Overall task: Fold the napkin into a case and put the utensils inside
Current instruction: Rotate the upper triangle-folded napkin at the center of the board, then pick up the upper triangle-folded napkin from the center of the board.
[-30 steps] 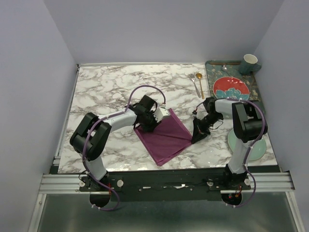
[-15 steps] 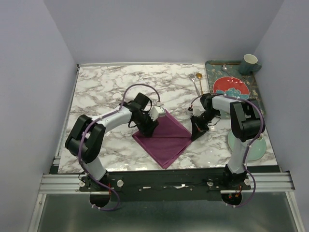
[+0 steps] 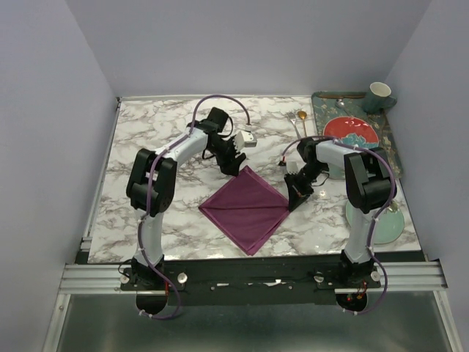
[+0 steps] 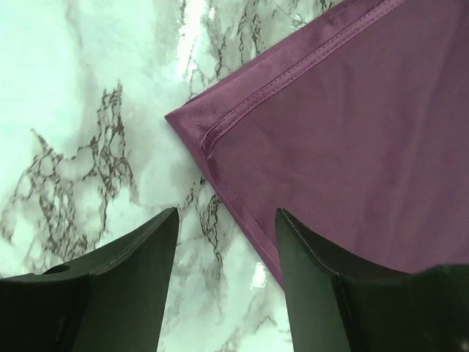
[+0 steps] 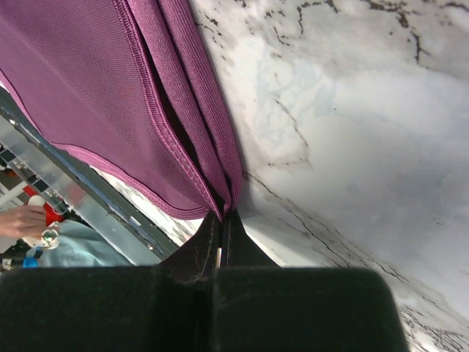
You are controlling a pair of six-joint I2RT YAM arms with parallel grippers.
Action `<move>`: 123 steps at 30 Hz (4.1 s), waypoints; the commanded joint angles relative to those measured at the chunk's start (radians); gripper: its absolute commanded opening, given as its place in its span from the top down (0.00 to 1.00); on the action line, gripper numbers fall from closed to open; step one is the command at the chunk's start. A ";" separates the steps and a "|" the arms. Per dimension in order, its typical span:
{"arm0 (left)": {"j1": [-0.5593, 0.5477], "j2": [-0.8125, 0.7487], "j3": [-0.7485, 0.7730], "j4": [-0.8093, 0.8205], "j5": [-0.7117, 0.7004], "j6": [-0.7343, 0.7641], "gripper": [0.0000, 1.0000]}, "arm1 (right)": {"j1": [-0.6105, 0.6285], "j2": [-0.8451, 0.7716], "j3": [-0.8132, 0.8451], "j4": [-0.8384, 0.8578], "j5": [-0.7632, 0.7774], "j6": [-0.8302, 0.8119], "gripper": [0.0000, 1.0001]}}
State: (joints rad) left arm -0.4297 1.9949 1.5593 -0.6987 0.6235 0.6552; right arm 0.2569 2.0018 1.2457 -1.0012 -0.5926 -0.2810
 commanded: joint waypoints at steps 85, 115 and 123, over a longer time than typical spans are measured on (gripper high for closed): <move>-0.161 0.295 0.277 -0.237 -0.225 0.710 0.86 | 0.004 0.017 0.046 -0.034 0.037 -0.044 0.99; 0.031 0.090 0.086 -0.030 0.011 -0.172 0.37 | 0.056 0.051 0.230 -0.089 0.143 -0.204 0.99; 0.100 0.177 0.179 -0.097 0.145 -0.207 0.33 | 0.056 0.077 0.270 -0.093 0.169 -0.213 0.99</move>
State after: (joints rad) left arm -0.3161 2.1147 1.7004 -0.7506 0.6338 0.4984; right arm 0.3130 2.0594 1.4796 -1.0725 -0.4591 -0.4702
